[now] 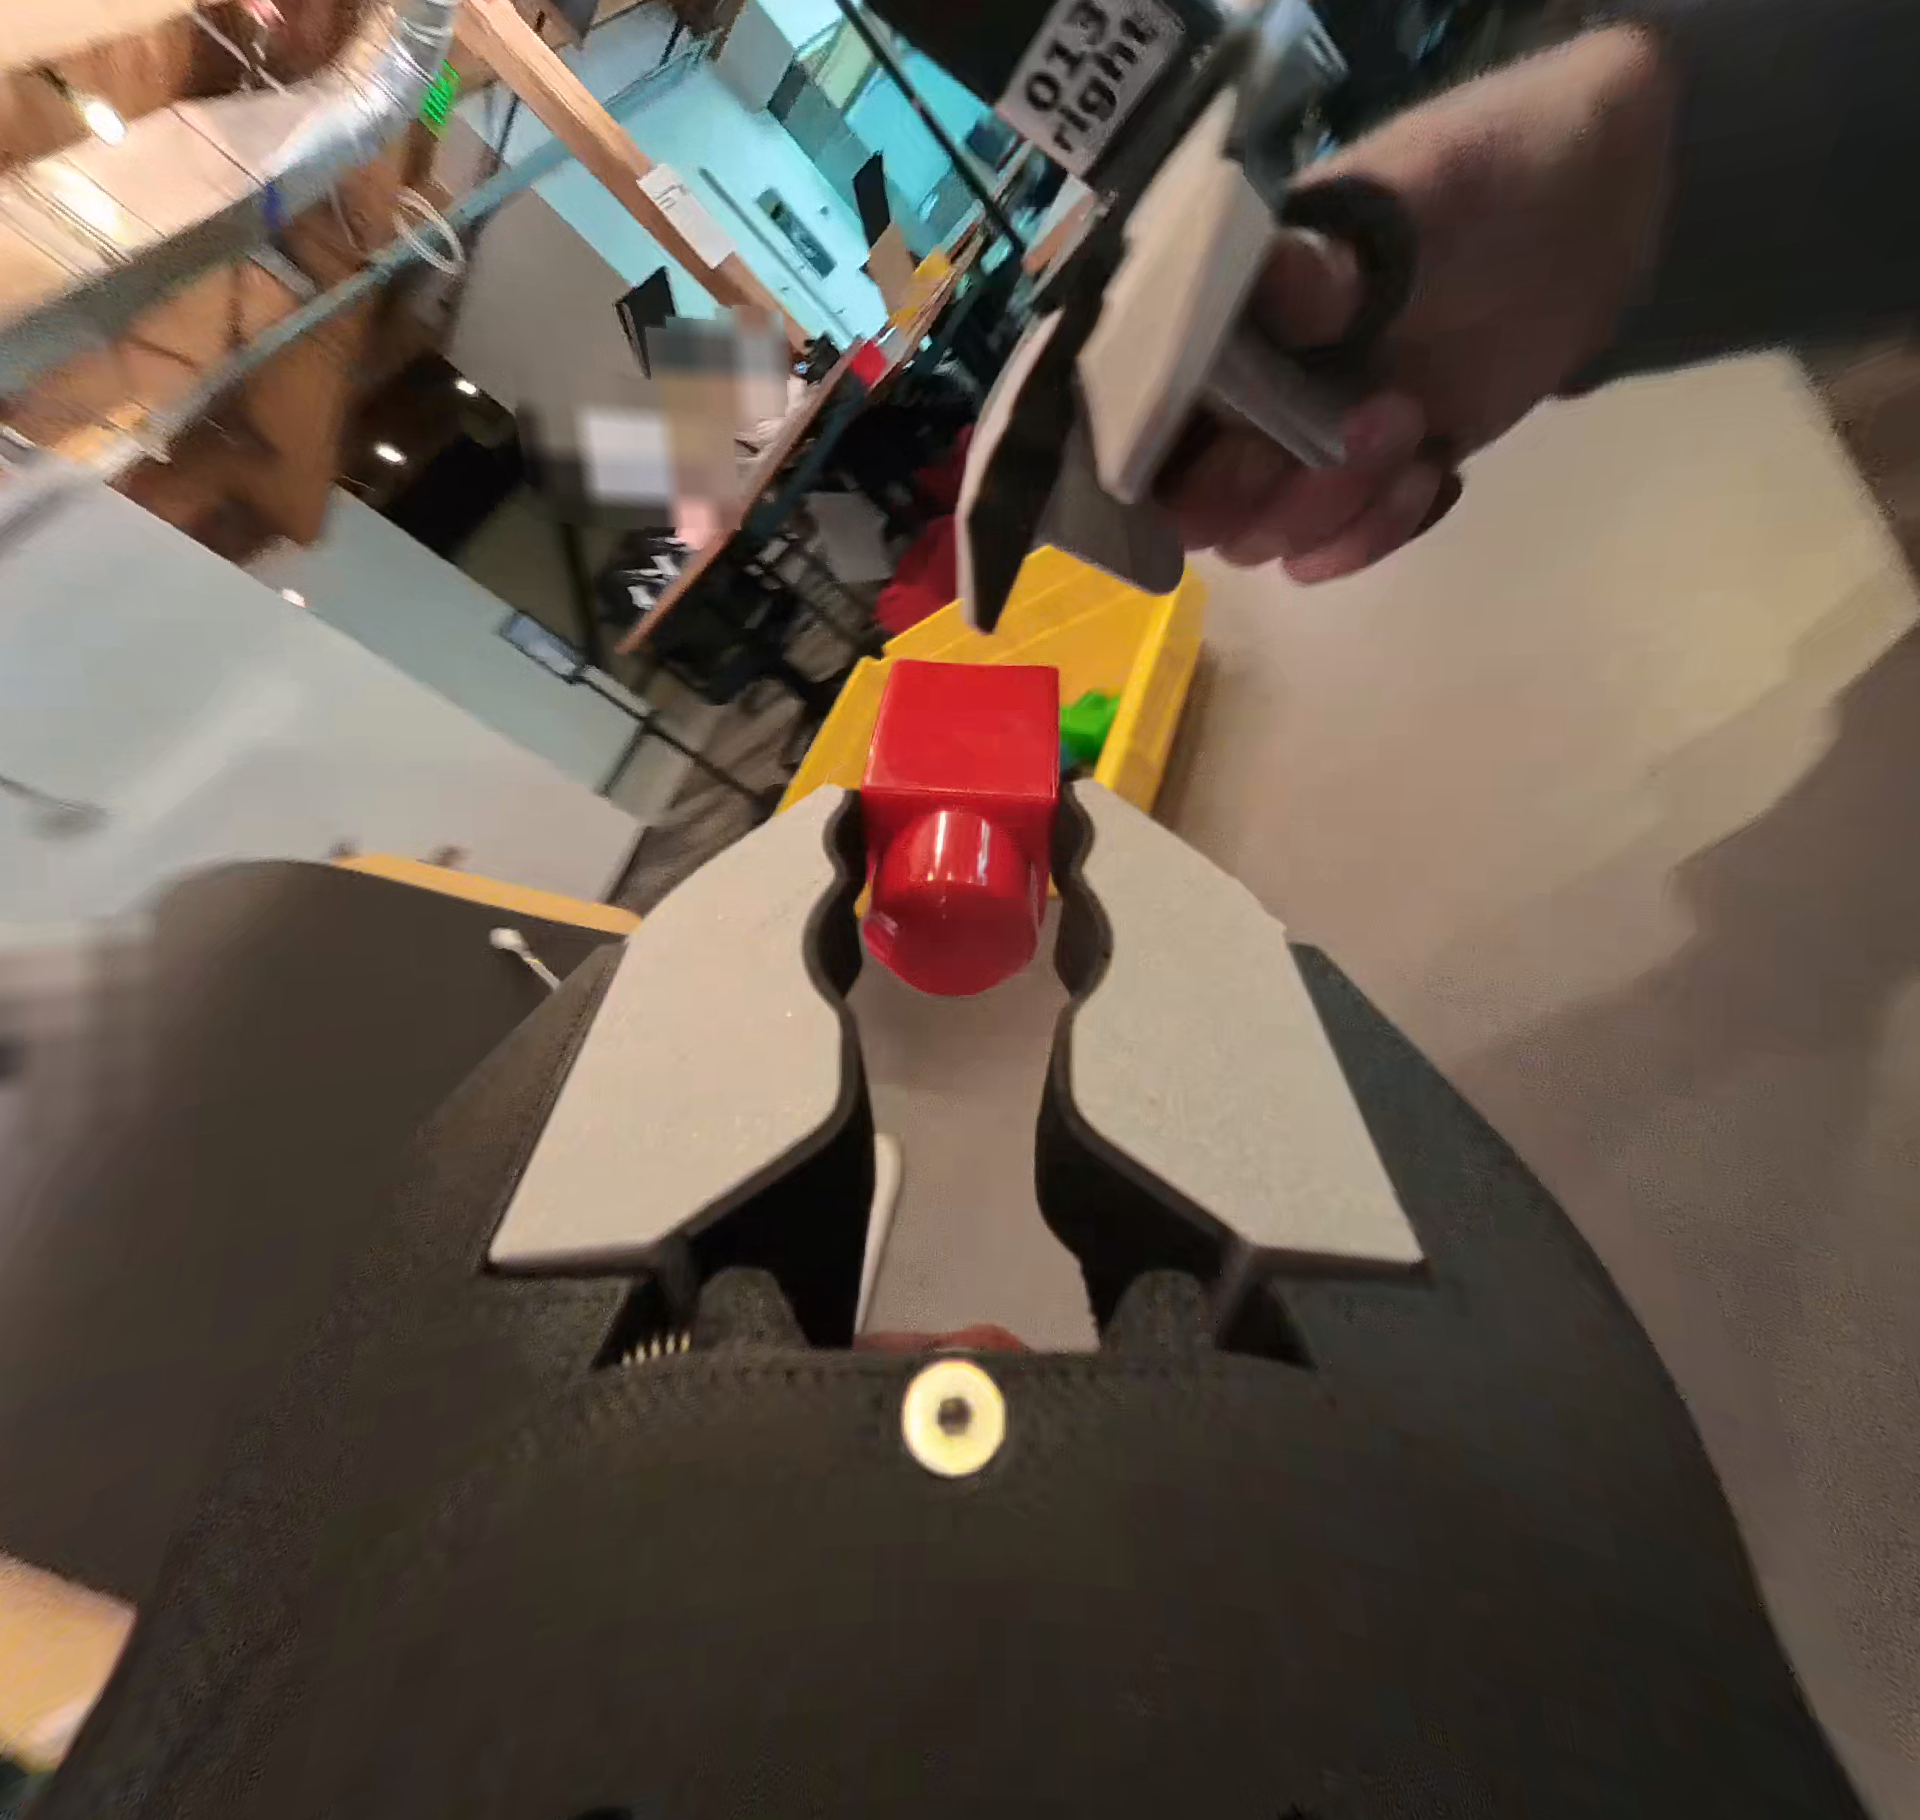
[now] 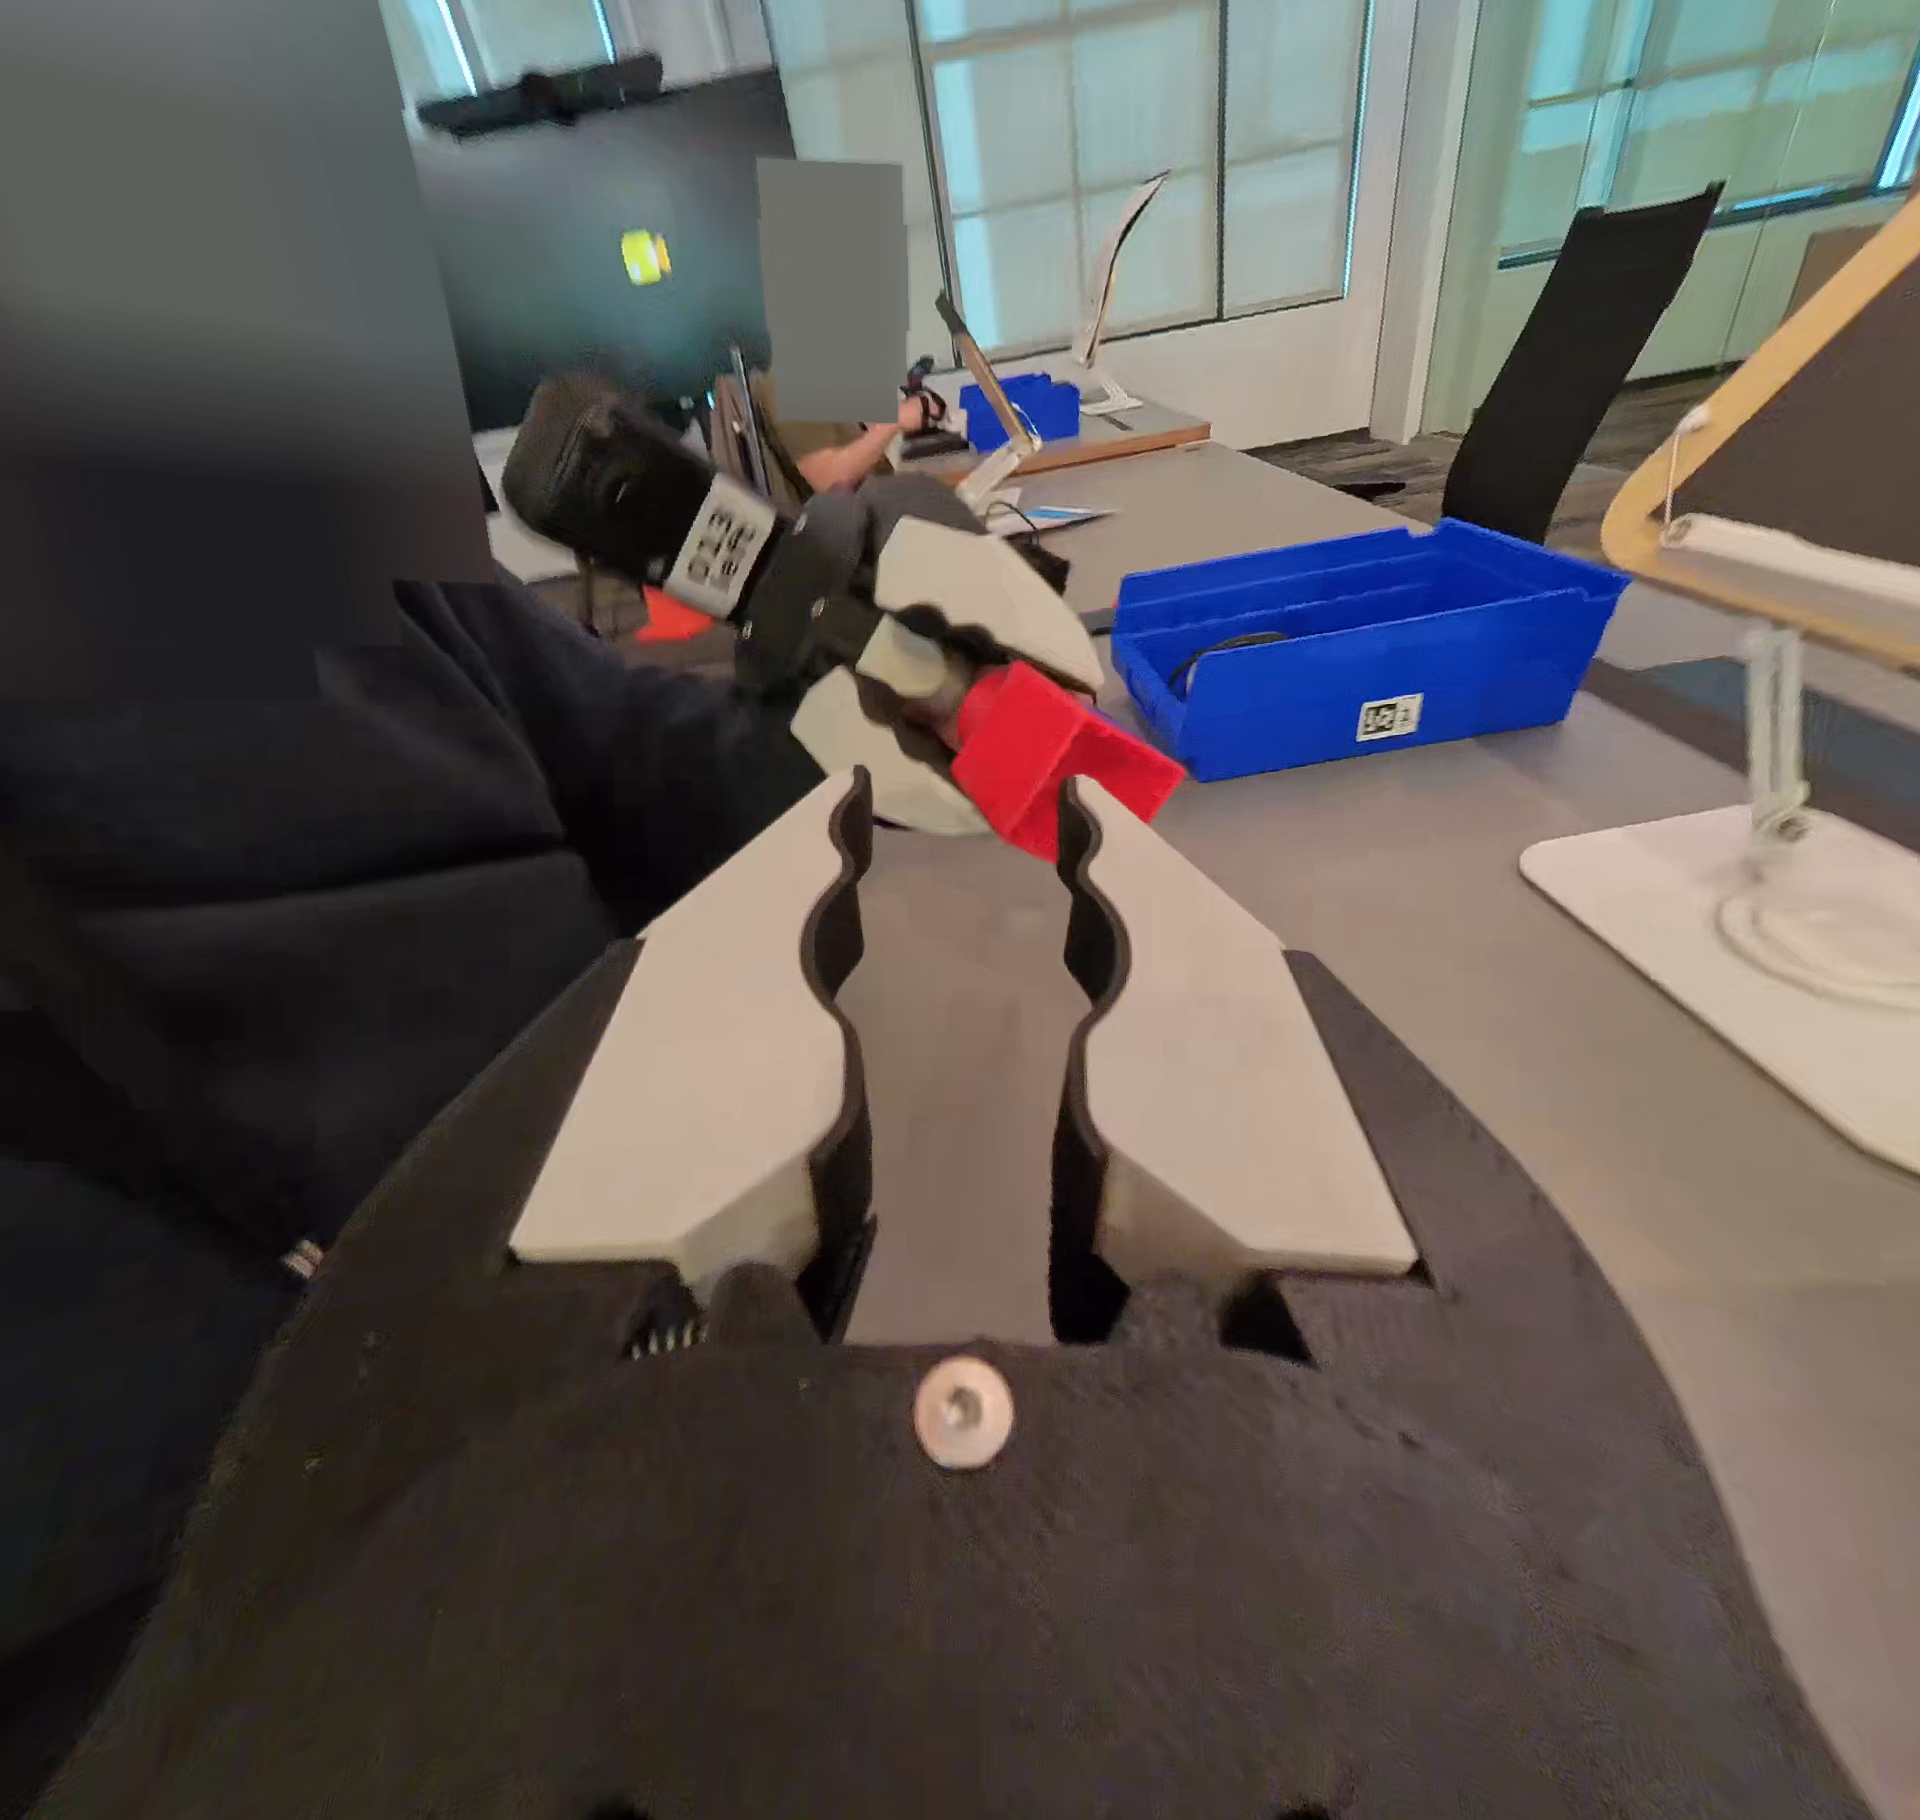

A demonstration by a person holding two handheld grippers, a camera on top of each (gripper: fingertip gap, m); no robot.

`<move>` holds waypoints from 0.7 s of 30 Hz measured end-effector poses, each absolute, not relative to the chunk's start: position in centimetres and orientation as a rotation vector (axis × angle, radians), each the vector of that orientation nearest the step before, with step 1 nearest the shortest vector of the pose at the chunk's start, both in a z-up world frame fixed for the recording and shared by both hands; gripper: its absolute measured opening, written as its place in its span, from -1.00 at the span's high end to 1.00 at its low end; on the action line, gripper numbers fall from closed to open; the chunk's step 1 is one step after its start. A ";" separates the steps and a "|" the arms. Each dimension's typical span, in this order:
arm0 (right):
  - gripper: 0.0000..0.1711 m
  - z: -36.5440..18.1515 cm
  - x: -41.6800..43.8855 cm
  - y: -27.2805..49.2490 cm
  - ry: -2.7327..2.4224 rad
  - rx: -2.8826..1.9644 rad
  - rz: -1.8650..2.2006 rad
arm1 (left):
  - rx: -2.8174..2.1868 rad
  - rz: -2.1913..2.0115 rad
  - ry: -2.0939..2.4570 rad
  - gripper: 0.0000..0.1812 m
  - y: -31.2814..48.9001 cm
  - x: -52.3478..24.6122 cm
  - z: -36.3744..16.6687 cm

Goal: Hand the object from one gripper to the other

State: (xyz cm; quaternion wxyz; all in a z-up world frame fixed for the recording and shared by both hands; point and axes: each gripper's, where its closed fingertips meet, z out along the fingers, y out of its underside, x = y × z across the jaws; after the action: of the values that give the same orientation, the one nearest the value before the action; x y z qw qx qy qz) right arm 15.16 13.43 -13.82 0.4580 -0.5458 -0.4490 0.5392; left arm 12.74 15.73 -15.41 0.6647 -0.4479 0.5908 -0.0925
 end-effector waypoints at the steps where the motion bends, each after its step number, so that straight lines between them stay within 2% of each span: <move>1: 0.62 -14.1 15.0 13.5 -1.087 -1.379 1.369 | -0.979 -0.139 1.353 0.63 15.6 13.0 -15.6; 6: 0.69 -15.5 13.8 13.2 -1.071 -1.463 1.508 | -0.851 0.065 1.396 0.63 15.1 14.0 -16.2; 11: 1.00 -15.8 13.0 12.3 -1.103 -1.404 1.556 | -0.808 0.075 1.396 0.63 14.5 14.9 -16.4; 16: 1.00 -16.5 13.2 12.8 -1.152 -1.382 1.426 | -0.836 0.076 1.411 0.61 15.1 14.9 -17.0; 19: 1.00 -16.8 13.6 13.3 -1.220 -1.358 1.267 | -0.932 0.014 1.452 0.26 15.6 14.7 -18.2; 21: 1.00 -16.7 14.0 13.5 -1.276 -1.320 1.153 | -1.021 -0.111 1.482 0.20 15.6 14.6 -19.1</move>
State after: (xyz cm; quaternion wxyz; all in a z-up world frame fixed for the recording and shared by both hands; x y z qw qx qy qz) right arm 13.98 13.46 -16.73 0.4678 -0.5381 -0.5204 0.4699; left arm 14.56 15.55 -19.10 0.6204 -0.4439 0.6448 -0.0484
